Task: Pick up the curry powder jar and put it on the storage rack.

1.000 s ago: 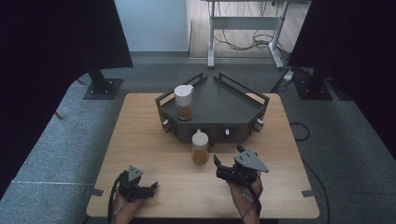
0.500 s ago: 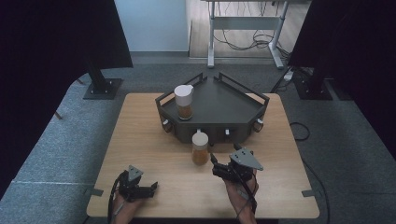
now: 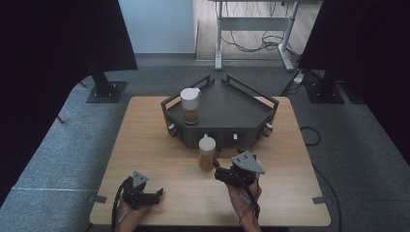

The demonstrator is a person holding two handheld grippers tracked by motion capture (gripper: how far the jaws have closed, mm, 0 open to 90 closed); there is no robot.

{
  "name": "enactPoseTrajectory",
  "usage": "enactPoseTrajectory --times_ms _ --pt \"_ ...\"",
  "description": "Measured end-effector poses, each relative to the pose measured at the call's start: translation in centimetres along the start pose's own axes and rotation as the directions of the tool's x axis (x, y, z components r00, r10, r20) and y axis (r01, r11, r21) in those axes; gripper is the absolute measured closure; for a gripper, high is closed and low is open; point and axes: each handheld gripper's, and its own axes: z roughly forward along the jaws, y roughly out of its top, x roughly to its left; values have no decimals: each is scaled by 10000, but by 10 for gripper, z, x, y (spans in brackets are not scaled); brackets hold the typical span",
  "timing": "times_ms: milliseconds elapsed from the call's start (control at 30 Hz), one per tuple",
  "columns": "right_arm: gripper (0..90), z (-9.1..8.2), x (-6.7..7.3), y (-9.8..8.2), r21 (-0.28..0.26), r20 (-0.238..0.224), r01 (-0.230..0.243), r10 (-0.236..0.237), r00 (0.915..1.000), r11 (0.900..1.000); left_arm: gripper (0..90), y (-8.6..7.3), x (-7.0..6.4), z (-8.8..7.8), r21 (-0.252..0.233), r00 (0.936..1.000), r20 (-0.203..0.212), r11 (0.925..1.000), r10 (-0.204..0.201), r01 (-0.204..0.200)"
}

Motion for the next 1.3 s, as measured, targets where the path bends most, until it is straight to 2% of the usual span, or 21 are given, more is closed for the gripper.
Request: enactPoseTrajectory --times_ms 367,1300 --pt "114 9 5 -1 -51 -45 -16 16 10000 10000 30 0 0 0 6 10000 2 10000 6 -6" --pt "133 43 17 -6 85 10 310 -310 9995 9995 29 0 1 0 39 10000 18 10000 65 -65"
